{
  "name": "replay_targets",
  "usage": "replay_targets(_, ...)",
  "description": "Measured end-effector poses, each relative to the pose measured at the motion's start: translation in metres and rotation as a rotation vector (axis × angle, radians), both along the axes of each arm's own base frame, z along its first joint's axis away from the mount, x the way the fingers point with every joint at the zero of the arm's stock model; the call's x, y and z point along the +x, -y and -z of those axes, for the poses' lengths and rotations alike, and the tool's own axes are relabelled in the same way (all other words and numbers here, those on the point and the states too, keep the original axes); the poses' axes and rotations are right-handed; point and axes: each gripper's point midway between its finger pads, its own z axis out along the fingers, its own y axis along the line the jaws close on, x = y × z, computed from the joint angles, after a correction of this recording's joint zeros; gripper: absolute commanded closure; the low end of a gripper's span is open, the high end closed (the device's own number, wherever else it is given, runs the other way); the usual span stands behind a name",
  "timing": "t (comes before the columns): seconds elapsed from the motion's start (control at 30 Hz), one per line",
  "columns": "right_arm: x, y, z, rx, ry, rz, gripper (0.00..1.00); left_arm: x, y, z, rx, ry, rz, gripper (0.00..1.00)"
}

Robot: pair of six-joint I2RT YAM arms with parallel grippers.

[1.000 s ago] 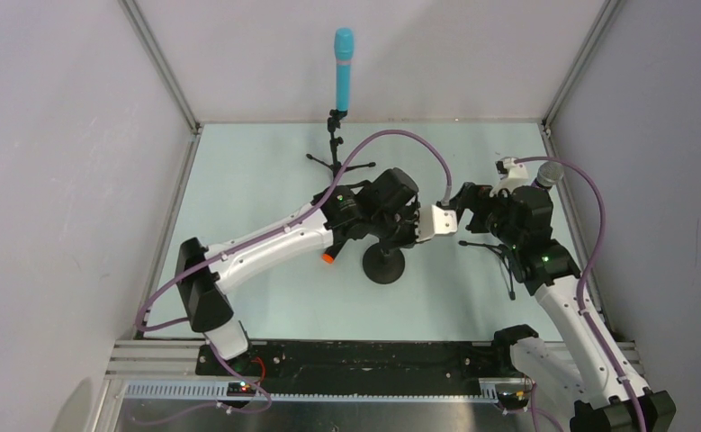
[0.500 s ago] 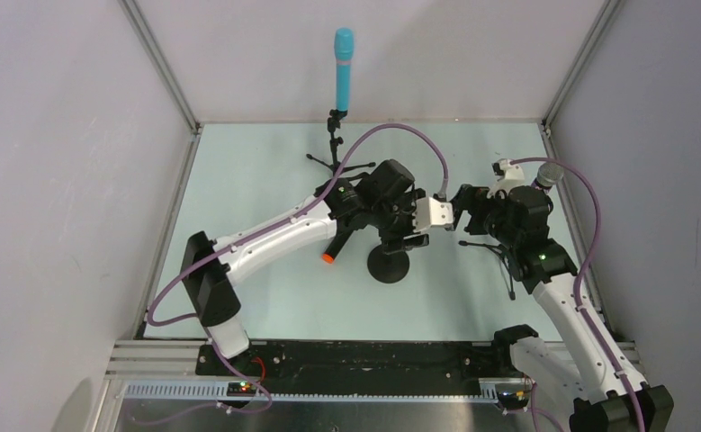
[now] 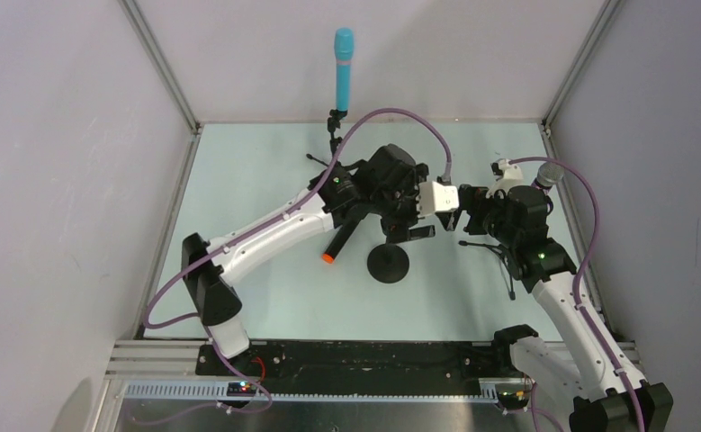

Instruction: Attach the microphones to the stand

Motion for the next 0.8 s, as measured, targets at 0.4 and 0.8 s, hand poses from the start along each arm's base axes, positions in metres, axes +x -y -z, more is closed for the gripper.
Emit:
replay_targets(0.4,-0.001,-0.002,0.0,0.005,-0.002,-0.012,0.01,0.063,-0.008,-0.092,-0.135,0.282,-0.292,0.0)
replay_targets(0.8,-0.002,-0.003,0.002,0.009,-0.008,-0.021,0.01,0.143,-0.115,-0.085,-0.167,0.404,-0.876,0.0)
